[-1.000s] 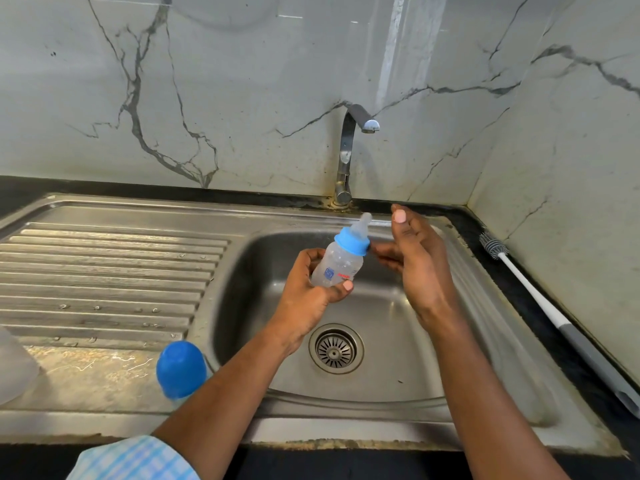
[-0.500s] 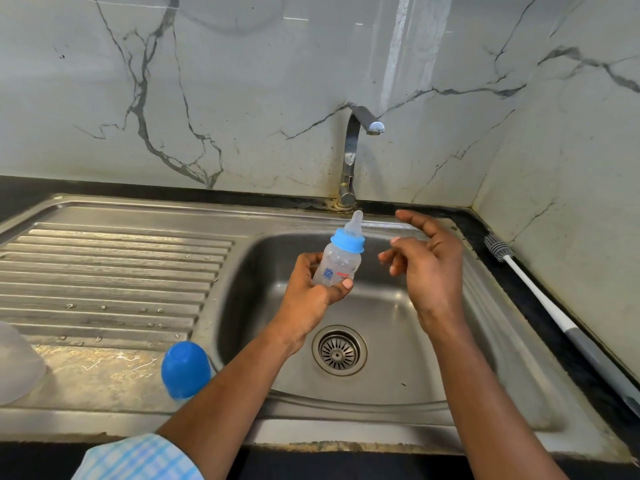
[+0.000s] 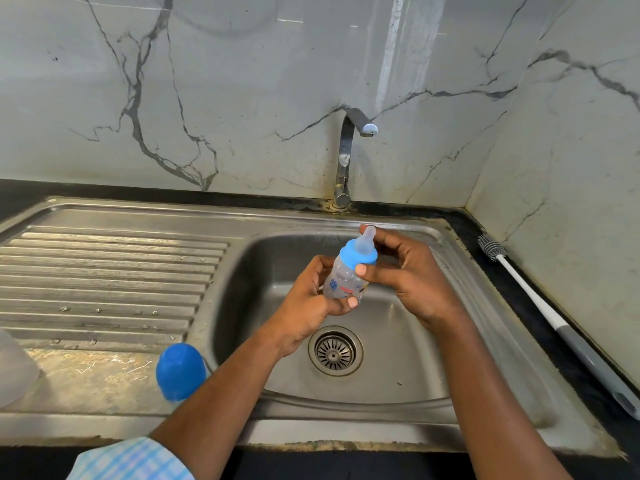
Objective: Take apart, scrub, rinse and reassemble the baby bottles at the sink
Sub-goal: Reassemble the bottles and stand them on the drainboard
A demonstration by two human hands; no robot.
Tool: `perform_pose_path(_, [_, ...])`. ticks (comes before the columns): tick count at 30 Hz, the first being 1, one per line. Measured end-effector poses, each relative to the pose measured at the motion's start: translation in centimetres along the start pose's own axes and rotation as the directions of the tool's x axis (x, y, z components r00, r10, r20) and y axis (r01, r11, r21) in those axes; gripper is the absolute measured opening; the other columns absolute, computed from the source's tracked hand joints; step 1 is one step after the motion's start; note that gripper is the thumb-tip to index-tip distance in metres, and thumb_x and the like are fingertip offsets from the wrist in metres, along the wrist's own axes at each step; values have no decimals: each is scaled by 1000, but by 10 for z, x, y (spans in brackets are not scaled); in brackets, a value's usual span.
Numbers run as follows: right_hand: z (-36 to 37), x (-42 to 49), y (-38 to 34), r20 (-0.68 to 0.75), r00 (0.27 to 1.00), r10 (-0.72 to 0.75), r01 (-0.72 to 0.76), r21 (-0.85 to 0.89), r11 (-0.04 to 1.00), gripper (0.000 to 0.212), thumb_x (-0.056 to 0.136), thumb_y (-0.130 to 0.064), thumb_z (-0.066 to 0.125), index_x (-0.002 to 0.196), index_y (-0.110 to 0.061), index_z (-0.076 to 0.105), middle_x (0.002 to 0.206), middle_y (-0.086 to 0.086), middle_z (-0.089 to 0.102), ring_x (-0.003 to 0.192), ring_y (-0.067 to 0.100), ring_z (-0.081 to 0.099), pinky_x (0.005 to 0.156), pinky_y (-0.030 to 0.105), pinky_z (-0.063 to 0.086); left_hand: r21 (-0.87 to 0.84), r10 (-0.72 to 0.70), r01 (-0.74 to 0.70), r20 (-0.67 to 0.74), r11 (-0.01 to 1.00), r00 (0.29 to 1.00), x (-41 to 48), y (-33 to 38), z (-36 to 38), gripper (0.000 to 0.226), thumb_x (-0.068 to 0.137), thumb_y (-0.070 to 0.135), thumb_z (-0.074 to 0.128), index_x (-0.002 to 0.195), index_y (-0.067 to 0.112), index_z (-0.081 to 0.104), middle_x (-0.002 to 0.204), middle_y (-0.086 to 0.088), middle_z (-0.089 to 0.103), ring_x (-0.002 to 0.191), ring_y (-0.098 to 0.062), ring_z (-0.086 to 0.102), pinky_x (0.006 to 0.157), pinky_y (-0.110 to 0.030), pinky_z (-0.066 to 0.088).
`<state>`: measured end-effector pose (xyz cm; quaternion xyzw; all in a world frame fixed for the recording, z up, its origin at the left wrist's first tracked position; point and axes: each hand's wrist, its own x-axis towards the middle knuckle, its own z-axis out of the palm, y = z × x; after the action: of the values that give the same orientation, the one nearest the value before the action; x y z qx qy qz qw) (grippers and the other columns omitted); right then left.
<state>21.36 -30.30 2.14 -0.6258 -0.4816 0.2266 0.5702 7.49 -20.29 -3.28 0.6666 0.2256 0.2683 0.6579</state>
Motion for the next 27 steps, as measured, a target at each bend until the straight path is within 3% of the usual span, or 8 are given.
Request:
perform_pose_path(3, [1, -1, -1, 39, 999, 1, -3, 58, 998, 65, 79, 8, 73, 132, -27, 56, 127, -5, 67, 116, 12, 64, 92, 30, 55, -11, -14, 15, 73, 1000, 997, 0, 2, -1, 56, 75, 6, 79, 121, 21, 52, 118, -1, 64, 111, -20, 63, 96, -37, 55])
perform_pose_path(7, [11, 0, -4, -95, 995, 10, -9, 17, 1000, 82, 70, -1, 84, 137, -31, 47, 110, -1, 75, 104, 13, 70, 88, 36, 59, 149, 47, -40, -44, 988, 998, -2, 3, -1, 51, 73, 5, 84, 111, 20, 53, 109, 3, 67, 102, -14, 67, 85, -28, 58])
perform_pose_path(11, [21, -1, -9, -270, 962, -29, 18, -44, 999, 88, 61, -12, 92, 130, -34, 43, 90, -12, 73, 87, 0, 70, 70, 15, 55, 289, 167, -105, -196, 951, 966, -4, 3, 12, 58, 63, 20, 93, 103, 15, 52, 98, 4, 70, 89, -8, 69, 77, -31, 59])
perform_pose_path(15, [26, -2, -14, -339, 937, -83, 42, -126, 991, 85, 61, -21, 94, 127, -34, 42, 87, -18, 68, 87, -4, 68, 67, 8, 52, 363, 267, -151, -293, 920, 918, -9, 8, 22, 53, 66, 23, 91, 102, 22, 51, 91, 18, 65, 84, 11, 64, 67, -12, 53])
perform_pose_path(18, [25, -2, -13, -305, 948, -88, 49, -136, 990, 88, 65, -27, 92, 134, -37, 38, 98, -20, 64, 97, -3, 64, 69, 7, 50, 343, 281, -159, -341, 926, 897, -12, 9, 23, 53, 68, 26, 90, 106, 27, 52, 93, 19, 66, 86, 11, 64, 67, -10, 51])
perform_pose_path(21, [31, -1, -5, -75, 997, -6, -4, -134, 991, 92, 66, -29, 90, 142, -33, 38, 127, -15, 58, 110, 2, 59, 85, 22, 55, 362, 311, -156, -423, 919, 851, -11, 11, 18, 53, 70, 28, 88, 109, 23, 53, 95, 16, 67, 86, 4, 66, 69, -17, 54])
perform_pose_path(25, [34, 0, 4, -21, 999, 36, -39, -187, 982, 56, 73, -22, 87, 122, -22, 60, 108, -11, 70, 97, 1, 66, 89, 27, 56, 536, 207, -64, -210, 841, 956, -25, 32, 8, 80, 70, 32, 88, 135, 34, 42, 137, 9, 55, 129, -6, 51, 103, -18, 43])
perform_pose_path(27, [30, 2, 4, -52, 998, 24, -35, -221, 975, 50, 74, -23, 86, 114, -29, 58, 101, -16, 67, 93, -2, 64, 78, 14, 51, 746, 137, 57, -196, 663, 971, -53, 44, 5, 98, 78, 45, 78, 155, 35, 18, 164, 7, 13, 150, -11, 15, 115, -29, 26])
